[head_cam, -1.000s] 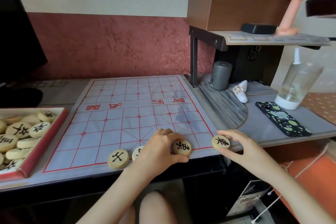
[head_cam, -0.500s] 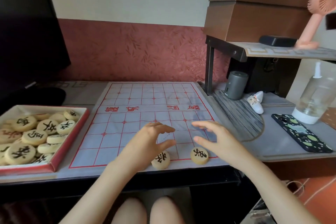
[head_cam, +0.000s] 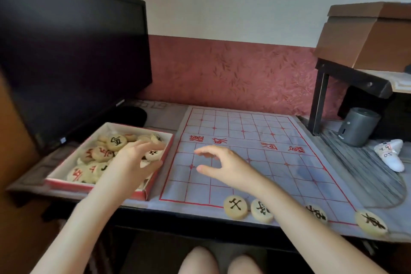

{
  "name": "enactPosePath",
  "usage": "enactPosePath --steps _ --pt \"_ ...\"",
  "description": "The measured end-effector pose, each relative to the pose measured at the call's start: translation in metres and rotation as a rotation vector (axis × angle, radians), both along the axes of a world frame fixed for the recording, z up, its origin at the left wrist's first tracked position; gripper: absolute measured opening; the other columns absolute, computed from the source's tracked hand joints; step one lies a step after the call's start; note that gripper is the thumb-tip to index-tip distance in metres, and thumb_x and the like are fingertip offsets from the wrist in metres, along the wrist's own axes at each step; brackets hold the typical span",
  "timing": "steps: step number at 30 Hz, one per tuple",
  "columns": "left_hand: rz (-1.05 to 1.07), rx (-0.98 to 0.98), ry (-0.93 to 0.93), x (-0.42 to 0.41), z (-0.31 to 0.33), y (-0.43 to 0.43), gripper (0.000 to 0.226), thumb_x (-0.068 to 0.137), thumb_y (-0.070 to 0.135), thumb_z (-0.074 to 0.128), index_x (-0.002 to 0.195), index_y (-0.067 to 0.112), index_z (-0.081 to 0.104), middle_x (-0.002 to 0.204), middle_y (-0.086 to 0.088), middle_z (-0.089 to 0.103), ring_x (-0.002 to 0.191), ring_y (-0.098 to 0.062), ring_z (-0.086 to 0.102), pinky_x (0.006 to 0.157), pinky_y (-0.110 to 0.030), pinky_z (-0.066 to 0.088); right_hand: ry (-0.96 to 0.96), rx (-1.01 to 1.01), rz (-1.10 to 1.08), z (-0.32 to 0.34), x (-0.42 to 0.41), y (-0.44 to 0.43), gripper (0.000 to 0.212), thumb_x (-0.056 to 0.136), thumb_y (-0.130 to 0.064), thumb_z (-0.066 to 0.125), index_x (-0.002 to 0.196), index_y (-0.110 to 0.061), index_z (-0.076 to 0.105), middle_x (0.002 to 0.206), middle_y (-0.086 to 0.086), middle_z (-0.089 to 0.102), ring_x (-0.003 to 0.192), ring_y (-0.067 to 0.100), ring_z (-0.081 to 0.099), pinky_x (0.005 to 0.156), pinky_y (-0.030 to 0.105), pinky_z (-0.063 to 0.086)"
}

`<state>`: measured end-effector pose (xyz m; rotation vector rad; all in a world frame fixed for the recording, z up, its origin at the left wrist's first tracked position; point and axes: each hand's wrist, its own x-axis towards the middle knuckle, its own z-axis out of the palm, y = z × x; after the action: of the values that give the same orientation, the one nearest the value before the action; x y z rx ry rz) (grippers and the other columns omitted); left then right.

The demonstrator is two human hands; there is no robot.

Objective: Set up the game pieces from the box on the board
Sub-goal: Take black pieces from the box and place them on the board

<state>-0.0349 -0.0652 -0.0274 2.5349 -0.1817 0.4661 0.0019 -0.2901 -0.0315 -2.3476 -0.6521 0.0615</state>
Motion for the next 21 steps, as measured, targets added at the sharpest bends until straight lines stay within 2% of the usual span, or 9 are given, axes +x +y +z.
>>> enactPosePath --steps 3,5,8,11,15,18,21 --pt "0.090 0.004 0.038 -0.010 -0.001 0.031 0.037 0.077 0.023 0.071 0.113 0.029 0.063 0.113 0.009 0.058 0.107 -0.013 0.050 0.087 -0.024 0.037 -0.002 -0.003 0.083 0.000 0.007 0.035 0.041 0.088 -0.032 0.060 0.128 -0.027 0.053 0.131 -0.011 0.053 0.118 0.001 0.047 0.099 0.020 0.033" --pt "0.095 0.005 0.073 -0.016 -0.002 0.047 0.041 0.075 0.025 0.073 0.113 0.033 0.062 0.116 0.009 0.058 0.110 -0.012 0.051 0.092 -0.028 0.040 -0.012 -0.023 0.126 0.000 0.011 0.057 0.043 0.089 -0.030 0.060 0.130 -0.026 0.051 0.135 -0.008 0.050 0.124 0.005 0.044 0.102 0.022 0.033" --pt "0.088 0.020 0.101 -0.020 -0.003 0.063 0.045 0.072 0.028 0.075 0.114 0.035 0.060 0.113 0.011 0.059 0.109 -0.011 0.051 0.088 -0.023 0.039 -0.041 -0.075 0.164 -0.001 0.019 0.088 0.044 0.089 -0.027 0.059 0.131 -0.027 0.049 0.140 -0.003 0.046 0.126 0.012 0.043 0.103 0.029 0.036" --pt "0.079 0.016 0.127 -0.021 -0.005 0.071 0.047 0.071 0.029 0.076 0.114 0.036 0.060 0.111 0.014 0.056 0.108 -0.009 0.049 0.087 -0.020 0.038 -0.032 -0.062 0.195 -0.004 0.025 0.114 0.044 0.089 -0.025 0.059 0.132 -0.024 0.050 0.141 0.000 0.046 0.124 0.014 0.045 0.093 0.023 0.036" --pt "0.011 0.029 0.133 -0.022 -0.010 0.082 0.047 0.068 0.028 0.078 0.110 0.039 0.060 0.112 0.015 0.057 0.108 -0.007 0.051 0.087 -0.020 0.041 -0.012 -0.049 0.233 -0.008 0.030 0.136 0.047 0.088 -0.013 0.057 0.133 -0.017 0.049 0.143 -0.001 0.045 0.132 0.012 0.038 0.098 0.016 0.027" --pt "0.003 0.049 0.149 -0.021 -0.013 0.088 0.052 0.069 0.028 0.077 0.115 0.039 0.058 0.115 0.015 0.055 0.112 -0.007 0.048 0.095 -0.025 0.042 -0.025 -0.061 0.252 -0.011 0.034 0.144 0.045 0.087 -0.015 0.057 0.132 -0.018 0.050 0.141 -0.001 0.046 0.131 0.012 0.037 0.100 0.019 0.027" --pt "0.002 0.053 0.114 -0.020 -0.017 0.090 0.051 0.068 0.031 0.077 0.115 0.038 0.058 0.115 0.016 0.055 0.111 -0.006 0.048 0.096 -0.026 0.043 -0.016 -0.043 0.252 -0.013 0.038 0.149 0.045 0.087 -0.018 0.060 0.131 -0.019 0.051 0.138 -0.001 0.047 0.130 0.012 0.037 0.103 0.022 0.029"
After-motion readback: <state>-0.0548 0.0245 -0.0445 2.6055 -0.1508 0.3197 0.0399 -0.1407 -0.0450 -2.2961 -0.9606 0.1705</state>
